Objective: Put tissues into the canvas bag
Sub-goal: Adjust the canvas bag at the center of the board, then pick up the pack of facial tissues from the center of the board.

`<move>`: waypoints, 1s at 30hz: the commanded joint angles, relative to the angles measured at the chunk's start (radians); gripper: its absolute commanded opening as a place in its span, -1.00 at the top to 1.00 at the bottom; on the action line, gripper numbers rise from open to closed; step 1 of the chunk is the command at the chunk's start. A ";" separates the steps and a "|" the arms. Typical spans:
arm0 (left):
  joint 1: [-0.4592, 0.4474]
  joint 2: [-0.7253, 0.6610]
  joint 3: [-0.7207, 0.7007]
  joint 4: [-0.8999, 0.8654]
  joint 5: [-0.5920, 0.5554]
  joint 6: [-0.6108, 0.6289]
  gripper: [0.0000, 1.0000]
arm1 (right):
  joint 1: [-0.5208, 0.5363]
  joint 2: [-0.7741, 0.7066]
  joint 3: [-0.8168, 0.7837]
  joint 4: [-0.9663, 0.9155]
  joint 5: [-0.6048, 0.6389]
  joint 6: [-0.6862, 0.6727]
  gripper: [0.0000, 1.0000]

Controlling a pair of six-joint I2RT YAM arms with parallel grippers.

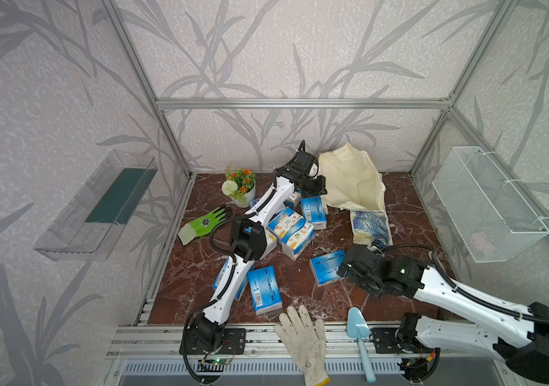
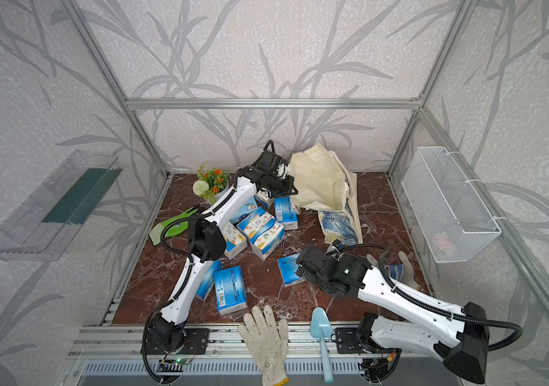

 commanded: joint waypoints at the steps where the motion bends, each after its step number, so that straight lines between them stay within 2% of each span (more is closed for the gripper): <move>1: 0.014 -0.036 0.017 -0.022 -0.016 0.023 1.00 | 0.007 0.024 -0.021 0.080 0.052 0.167 -0.98; 9: 0.015 -0.023 0.026 -0.016 -0.012 0.034 1.00 | -0.021 0.151 0.002 0.179 0.031 0.227 -0.98; 18: 0.015 -0.015 0.048 -0.010 -0.014 0.039 1.00 | -0.062 0.229 -0.058 0.302 -0.037 0.288 -0.98; 30: 0.015 -0.012 0.051 -0.014 -0.011 0.042 1.00 | -0.158 0.280 -0.021 0.271 -0.090 0.278 -0.98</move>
